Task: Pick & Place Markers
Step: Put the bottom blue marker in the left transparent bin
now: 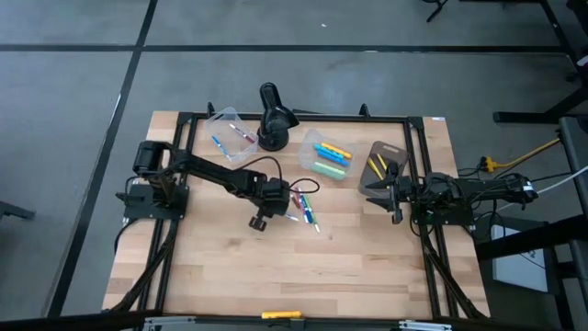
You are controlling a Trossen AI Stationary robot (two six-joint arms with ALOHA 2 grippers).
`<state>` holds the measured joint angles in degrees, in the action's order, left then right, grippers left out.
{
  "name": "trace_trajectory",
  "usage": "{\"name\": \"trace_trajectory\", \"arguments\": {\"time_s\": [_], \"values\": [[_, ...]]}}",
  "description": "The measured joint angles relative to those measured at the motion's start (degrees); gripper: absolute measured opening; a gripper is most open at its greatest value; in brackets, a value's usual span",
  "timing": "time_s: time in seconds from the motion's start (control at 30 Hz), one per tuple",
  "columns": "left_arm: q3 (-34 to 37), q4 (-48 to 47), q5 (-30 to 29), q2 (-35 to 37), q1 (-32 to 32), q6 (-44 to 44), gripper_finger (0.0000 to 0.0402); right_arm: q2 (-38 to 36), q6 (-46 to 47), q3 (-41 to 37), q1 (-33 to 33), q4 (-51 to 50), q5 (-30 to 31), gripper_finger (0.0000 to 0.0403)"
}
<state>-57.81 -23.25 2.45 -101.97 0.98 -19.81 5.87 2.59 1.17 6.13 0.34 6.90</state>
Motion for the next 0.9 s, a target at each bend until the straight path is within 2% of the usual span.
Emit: {"name": "trace_trajectory", "arguments": {"time_s": [0.33,0.57,0.9], "values": [[-0.11,2.68,3.11,1.46,-0.31,1.87,0.0029,0.00,0.00,0.00,-0.01,-0.02,-0.44,0.0194],[-0.09,2.07,2.60,3.39,-1.19,2.59,0.0029,0.00,0.00,0.00,-0.02,-0.02,-0.46,0.0194],[-0.10,-5.54,-7.35,14.20,-0.09,5.00,0.0029,0.00,0.00,0.00,-0.02,-0.09,-0.52,0.0194]]}}
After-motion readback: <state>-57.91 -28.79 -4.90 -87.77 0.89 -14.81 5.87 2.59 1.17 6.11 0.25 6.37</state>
